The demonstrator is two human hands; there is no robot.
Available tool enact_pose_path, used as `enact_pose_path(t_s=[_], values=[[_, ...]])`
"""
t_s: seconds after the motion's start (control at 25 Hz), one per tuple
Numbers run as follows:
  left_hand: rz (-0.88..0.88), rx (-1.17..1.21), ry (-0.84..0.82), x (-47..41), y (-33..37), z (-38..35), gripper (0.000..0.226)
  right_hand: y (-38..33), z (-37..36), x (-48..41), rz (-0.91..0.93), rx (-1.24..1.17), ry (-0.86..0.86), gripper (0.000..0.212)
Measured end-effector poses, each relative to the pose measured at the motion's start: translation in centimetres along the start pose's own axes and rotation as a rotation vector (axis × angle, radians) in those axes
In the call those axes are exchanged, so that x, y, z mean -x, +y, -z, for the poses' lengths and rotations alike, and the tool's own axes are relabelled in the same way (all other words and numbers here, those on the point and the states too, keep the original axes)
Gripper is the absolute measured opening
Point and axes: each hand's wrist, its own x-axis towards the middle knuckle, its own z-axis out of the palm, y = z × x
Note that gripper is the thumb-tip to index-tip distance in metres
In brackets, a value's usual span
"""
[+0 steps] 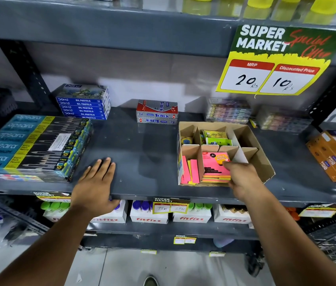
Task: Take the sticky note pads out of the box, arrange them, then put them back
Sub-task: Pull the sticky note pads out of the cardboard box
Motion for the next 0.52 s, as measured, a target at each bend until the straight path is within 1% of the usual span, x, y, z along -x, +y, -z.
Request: enact_pose_path(t_s=[0.12, 0.24, 0.32, 0.52], values=[[0.000, 0.001, 0.003, 0.08, 0.06, 0.05, 0.111, -0.03, -0.27, -0.05, -0.045, 0.008, -0.008, 0.004], [0.000, -0.012, -0.002, 0.05, 0.06, 0.12, 0.110, -0.26, -0.46, 0.06, -0.093, -0.051, -0.019, 0.011], [-0.002, -0.005, 0.003, 0.04, 0.09, 0.13, 0.110, -0.17, -0.48, 0.13, -0.098, -0.064, -0.023, 0.014], [-0.001, -0.013, -0.002, 0.07, 0.13, 0.23, 0.110, 0.32, -0.43, 0.45, -0.083, -0.101, 0.008, 0.010]])
